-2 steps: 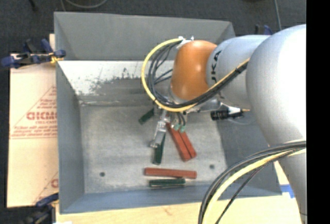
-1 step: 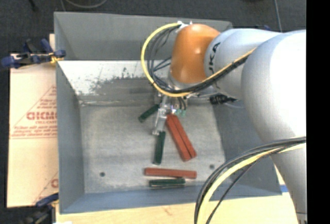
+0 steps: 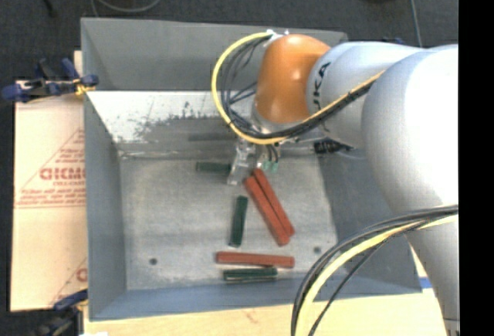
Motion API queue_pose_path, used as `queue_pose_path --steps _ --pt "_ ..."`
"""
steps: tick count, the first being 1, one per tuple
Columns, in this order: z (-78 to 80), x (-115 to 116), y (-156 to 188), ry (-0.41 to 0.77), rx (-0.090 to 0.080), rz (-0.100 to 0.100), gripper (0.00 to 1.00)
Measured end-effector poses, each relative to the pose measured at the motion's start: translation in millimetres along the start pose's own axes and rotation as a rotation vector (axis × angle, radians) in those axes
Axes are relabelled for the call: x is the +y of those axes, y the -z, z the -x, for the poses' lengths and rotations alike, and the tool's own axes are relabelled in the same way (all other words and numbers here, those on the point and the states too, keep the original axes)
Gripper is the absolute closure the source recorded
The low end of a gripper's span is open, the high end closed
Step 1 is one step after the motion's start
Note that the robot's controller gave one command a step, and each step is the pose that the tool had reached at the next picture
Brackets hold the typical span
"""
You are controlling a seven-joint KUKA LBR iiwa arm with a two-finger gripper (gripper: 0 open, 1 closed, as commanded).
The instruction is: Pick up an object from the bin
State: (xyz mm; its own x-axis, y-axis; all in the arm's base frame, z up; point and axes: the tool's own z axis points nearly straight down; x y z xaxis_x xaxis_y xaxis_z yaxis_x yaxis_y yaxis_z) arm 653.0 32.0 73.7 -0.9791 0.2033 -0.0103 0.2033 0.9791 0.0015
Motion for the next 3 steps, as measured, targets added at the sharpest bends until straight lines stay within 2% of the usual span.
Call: queue_pose_path --steps 1,2,3 --pt "-12.1 -0.4 42.5 0.113 0.001 -0.001 1.00" --pt "-10.3 -14.7 29.1 0.254 0.008 -0.002 1.00" --pt "-8.5 28.6 133.9 0.441 -0.003 0.001 1.00"
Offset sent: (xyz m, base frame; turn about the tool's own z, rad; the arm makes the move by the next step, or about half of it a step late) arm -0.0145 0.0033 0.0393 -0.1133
